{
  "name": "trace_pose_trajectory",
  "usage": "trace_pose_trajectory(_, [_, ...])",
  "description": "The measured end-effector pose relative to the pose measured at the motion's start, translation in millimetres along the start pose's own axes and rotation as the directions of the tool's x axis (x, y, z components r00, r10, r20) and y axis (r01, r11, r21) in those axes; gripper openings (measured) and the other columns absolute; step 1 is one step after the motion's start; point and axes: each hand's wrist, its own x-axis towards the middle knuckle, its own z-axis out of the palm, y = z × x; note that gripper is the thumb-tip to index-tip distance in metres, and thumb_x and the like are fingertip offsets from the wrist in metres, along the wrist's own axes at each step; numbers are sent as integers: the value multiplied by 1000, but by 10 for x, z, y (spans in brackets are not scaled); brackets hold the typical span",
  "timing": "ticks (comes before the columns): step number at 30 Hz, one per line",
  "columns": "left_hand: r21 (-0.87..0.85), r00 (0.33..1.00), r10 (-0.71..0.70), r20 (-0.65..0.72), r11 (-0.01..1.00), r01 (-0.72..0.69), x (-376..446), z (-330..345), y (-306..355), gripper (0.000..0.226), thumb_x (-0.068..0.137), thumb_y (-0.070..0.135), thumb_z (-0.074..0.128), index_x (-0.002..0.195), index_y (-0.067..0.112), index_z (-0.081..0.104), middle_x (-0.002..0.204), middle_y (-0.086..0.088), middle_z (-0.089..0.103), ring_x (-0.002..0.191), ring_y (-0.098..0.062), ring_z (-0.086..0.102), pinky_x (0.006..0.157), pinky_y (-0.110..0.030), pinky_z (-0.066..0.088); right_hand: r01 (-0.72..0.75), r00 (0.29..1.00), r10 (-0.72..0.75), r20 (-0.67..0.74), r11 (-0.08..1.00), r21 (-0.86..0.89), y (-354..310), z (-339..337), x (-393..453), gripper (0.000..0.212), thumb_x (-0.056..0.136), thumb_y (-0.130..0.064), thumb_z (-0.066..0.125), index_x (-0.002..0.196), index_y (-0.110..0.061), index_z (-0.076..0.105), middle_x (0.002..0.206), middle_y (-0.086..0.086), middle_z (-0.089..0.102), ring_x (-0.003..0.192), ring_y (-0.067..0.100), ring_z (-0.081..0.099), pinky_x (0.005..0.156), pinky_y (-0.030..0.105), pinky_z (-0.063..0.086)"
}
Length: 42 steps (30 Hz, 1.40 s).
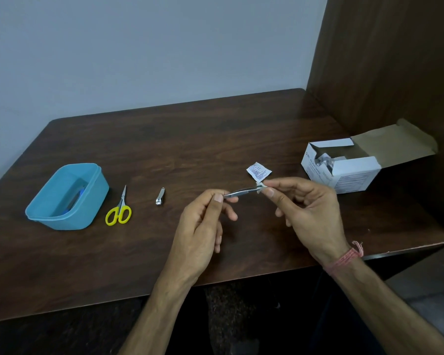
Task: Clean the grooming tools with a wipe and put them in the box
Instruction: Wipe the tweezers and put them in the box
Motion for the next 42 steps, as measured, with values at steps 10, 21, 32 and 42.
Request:
trace_pose_trajectory(10, [12, 1000, -24, -12, 1000, 24, 9, 19, 6, 34, 118, 33, 49, 109, 25, 81, 83, -5, 77, 47, -10, 45, 41, -25, 42, 45, 997, -45, -69, 999, -4, -1, -20, 4, 15, 94, -13, 84, 108, -18, 86, 90, -1, 83, 59, 11, 64, 54, 16, 48])
trace_pose_trajectory(21, [-50, 996, -82, -36, 996, 80, 2, 0, 12, 39, 118, 36, 49, 103, 16, 80, 83, -10, 82, 42, -13, 42, 41, -24, 38, 81, 994, -70, 88, 989, -126, 26, 18, -39, 15, 95, -27, 87, 109, -34, 88, 73, 9, 67, 63, 44, 58, 59, 53, 49])
trace_pose_trajectory(32, [106, 997, -76, 33, 992, 73, -33, 32, 30, 40, 118, 39, 51, 100, 17, 79, 82, -5, 84, 42, -16, 51, 44, -28, 43, 53, 985, -22, 168, 982, -180, -4, 32, -29, 21, 79, -36, 98, 96, -33, 86, 57, -1, 60, 51, 12, 45, 54, 24, 39])
trace_pose_trajectory(42, [92, 997, -79, -13, 993, 79, -32, 49, 66, 46, 119, 39, 50, 89, 13, 72, 75, -8, 81, 41, -13, 51, 42, -25, 42, 190, 981, -159, 107, 885, -425, -42, 117, -59, 18, 79, -30, 99, 86, -29, 83, 74, -23, 65, 53, 16, 52, 58, 16, 42])
